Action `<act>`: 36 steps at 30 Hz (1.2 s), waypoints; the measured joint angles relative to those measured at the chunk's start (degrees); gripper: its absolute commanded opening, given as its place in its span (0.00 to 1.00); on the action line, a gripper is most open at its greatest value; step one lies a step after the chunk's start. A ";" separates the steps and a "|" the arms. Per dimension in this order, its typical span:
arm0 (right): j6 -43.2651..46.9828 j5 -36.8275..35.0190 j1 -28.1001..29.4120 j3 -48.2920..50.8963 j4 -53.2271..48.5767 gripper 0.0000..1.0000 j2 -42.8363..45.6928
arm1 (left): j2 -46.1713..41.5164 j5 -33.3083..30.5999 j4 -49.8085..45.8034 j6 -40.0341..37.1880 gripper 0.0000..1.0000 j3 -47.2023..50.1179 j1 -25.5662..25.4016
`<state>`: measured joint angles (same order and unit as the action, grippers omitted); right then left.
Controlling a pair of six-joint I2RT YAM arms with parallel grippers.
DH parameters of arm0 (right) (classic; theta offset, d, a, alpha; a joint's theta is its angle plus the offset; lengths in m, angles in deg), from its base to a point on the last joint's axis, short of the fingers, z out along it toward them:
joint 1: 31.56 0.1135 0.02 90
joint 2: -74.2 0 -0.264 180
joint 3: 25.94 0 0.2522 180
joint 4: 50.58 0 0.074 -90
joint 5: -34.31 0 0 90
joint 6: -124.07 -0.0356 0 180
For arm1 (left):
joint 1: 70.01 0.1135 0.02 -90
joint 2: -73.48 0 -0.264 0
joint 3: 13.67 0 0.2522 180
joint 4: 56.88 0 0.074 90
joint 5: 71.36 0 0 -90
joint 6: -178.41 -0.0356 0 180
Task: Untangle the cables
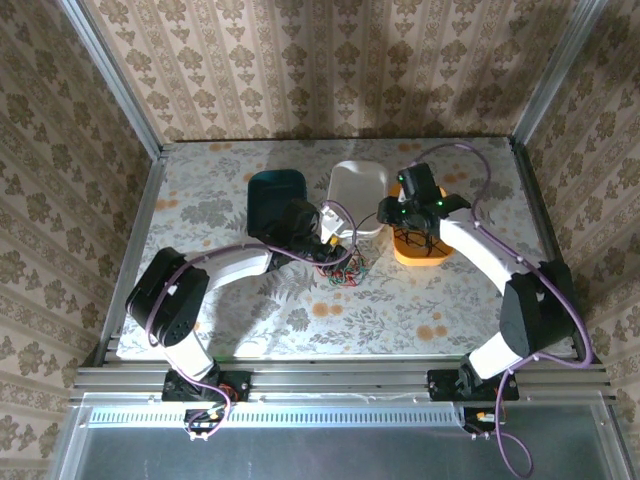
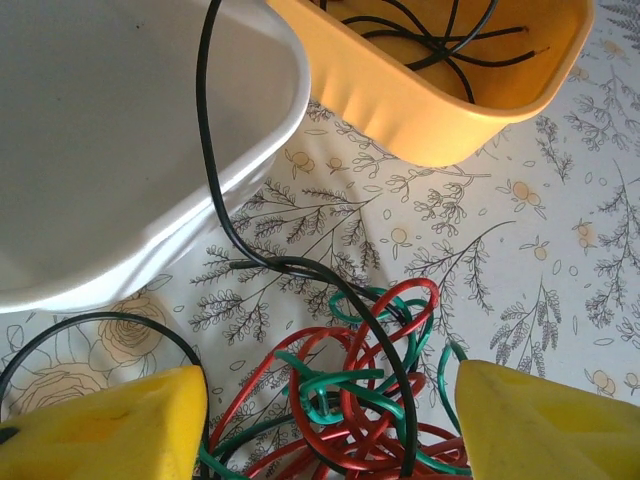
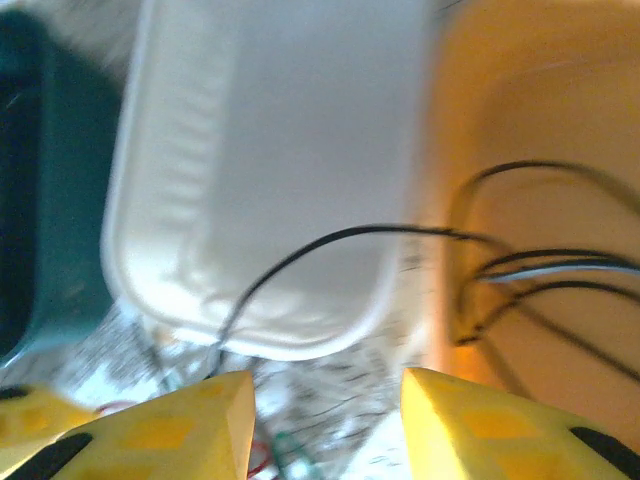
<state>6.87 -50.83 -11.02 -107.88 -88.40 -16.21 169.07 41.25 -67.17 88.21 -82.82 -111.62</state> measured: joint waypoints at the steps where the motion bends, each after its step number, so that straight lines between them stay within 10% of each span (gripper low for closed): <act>1: 0.52 2.51 0.72 -0.92 0.20 0.43 -1.62 | -0.11 -0.02 0.00 0.02 0.65 0.35 0.00; 36: -0.37 6.16 1.62 -10.40 -3.43 0.40 -15.39 | 1.16 -1.64 0.87 0.20 0.65 1.79 -0.48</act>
<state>6.49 -44.66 -9.40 -118.29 -91.83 -31.60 170.23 39.62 -66.30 88.40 -81.03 -112.10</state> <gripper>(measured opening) 0.404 0.647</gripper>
